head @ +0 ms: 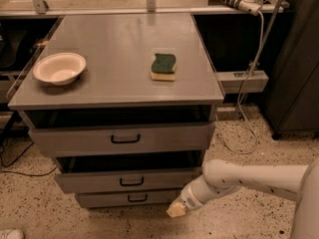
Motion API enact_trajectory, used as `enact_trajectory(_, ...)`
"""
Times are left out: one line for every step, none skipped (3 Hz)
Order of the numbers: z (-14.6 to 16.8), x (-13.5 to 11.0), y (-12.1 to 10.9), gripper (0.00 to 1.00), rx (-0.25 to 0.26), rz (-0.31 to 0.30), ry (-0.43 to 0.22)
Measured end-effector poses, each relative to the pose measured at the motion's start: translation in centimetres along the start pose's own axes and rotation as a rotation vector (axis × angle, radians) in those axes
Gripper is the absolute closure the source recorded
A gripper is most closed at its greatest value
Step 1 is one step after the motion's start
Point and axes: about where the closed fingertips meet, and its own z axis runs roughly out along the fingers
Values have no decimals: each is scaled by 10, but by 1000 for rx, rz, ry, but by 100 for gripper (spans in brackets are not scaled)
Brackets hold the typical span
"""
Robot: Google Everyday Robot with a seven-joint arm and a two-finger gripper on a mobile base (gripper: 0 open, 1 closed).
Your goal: Close middle drawer
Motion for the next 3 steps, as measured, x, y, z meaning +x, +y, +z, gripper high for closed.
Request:
enact_trajectory(-4,-18,-12,89,12,-13,-25)
enact_trajectory(-12,-58,-41,100,45,-27,-70)
enact_trajectory(-17,-98,-64,100,69,-54,-99)
